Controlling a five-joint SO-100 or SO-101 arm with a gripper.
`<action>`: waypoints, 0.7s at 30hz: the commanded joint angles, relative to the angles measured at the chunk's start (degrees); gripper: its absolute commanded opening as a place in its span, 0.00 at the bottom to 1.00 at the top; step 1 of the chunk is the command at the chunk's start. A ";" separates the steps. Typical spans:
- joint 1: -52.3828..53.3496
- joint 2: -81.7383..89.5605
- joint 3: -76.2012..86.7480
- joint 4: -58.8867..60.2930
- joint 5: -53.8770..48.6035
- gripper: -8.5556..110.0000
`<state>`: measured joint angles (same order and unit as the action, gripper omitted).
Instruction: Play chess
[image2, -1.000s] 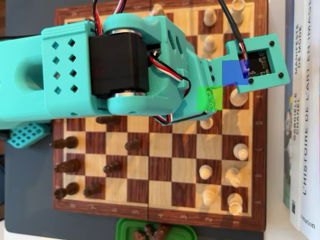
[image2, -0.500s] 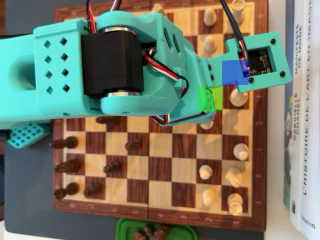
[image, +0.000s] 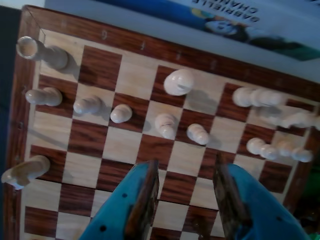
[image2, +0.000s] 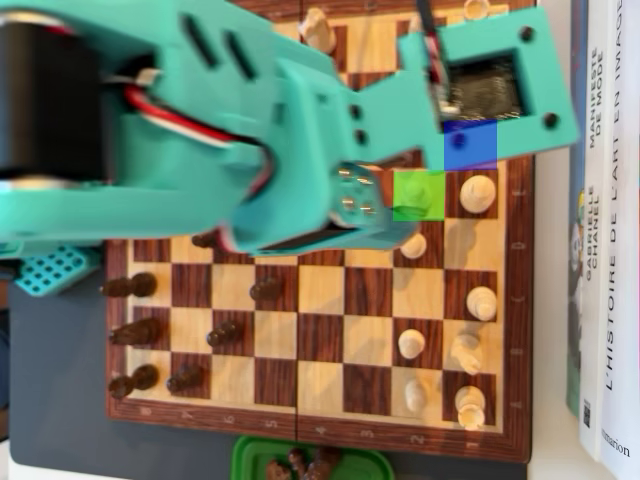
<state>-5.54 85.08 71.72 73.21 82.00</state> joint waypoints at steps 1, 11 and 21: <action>1.14 7.47 2.90 -2.99 0.35 0.21; 4.39 27.77 20.92 -13.45 0.44 0.21; 5.80 52.12 44.12 -33.75 0.44 0.21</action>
<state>-0.26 131.22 113.38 44.12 82.00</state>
